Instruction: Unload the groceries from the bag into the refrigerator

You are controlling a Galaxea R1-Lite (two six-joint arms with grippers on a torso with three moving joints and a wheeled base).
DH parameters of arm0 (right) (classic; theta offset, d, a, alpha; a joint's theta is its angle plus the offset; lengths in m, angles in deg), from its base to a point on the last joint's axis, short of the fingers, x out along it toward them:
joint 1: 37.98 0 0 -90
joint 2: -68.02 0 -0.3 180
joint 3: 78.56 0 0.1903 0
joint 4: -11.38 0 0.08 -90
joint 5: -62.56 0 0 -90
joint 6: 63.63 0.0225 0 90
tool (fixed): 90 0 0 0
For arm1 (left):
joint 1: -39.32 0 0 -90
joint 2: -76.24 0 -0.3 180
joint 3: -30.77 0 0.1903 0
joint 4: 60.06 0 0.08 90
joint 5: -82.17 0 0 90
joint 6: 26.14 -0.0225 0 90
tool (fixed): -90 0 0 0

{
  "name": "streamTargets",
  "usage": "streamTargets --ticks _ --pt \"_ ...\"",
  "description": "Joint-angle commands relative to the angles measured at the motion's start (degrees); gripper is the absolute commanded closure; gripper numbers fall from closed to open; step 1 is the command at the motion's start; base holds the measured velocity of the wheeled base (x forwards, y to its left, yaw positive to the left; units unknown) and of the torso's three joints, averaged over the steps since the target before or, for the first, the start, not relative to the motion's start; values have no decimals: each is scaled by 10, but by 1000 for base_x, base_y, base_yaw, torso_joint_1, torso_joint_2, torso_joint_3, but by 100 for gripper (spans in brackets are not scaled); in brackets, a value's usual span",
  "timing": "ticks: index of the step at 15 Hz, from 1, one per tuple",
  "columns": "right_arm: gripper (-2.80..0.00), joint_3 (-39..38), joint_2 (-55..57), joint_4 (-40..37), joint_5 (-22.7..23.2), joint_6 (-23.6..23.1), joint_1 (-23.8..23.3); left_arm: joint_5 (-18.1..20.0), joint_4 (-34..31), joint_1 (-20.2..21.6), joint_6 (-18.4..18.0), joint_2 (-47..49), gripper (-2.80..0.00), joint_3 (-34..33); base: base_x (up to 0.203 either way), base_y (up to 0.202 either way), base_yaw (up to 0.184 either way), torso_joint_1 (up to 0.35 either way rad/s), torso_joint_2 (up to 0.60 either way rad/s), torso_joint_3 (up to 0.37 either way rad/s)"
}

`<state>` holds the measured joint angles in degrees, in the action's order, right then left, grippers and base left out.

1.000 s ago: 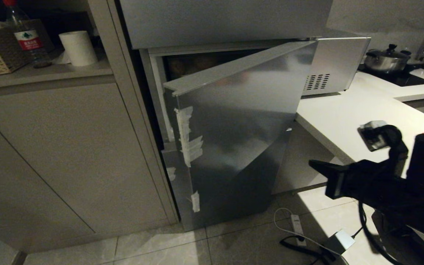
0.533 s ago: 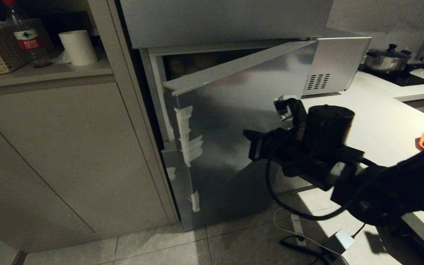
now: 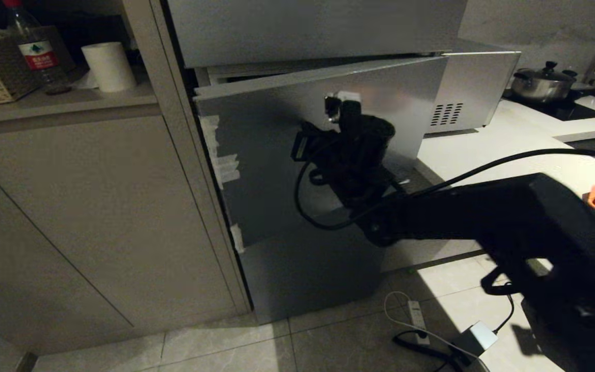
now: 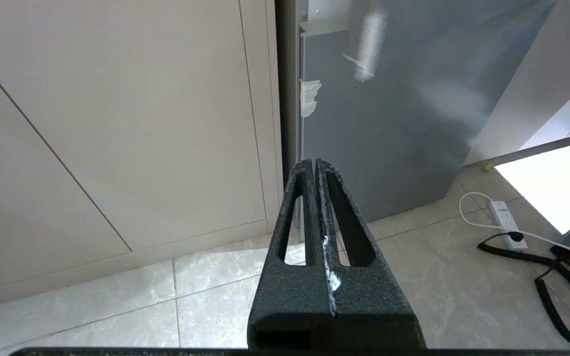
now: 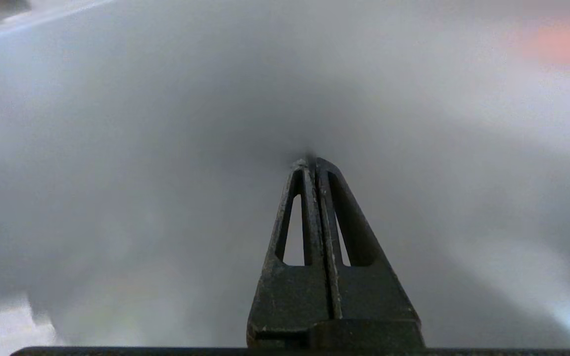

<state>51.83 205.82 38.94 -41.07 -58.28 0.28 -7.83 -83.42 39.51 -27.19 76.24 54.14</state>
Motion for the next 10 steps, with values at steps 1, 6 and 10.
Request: streamTargets --ticks 1,6,10 --pt "0 72 122 22 -14 -24 8 0 0 0 0 1 0 0 0 0 0 0 0 0" --pt "0 75 150 113 -21 -65 9 0 0 0 0 1 0 0 0 0 0 0 0 0" --pt "0 69 141 112 -22 -65 9 0 0 0 0 1 0 0 0 0 0 0 0 0"
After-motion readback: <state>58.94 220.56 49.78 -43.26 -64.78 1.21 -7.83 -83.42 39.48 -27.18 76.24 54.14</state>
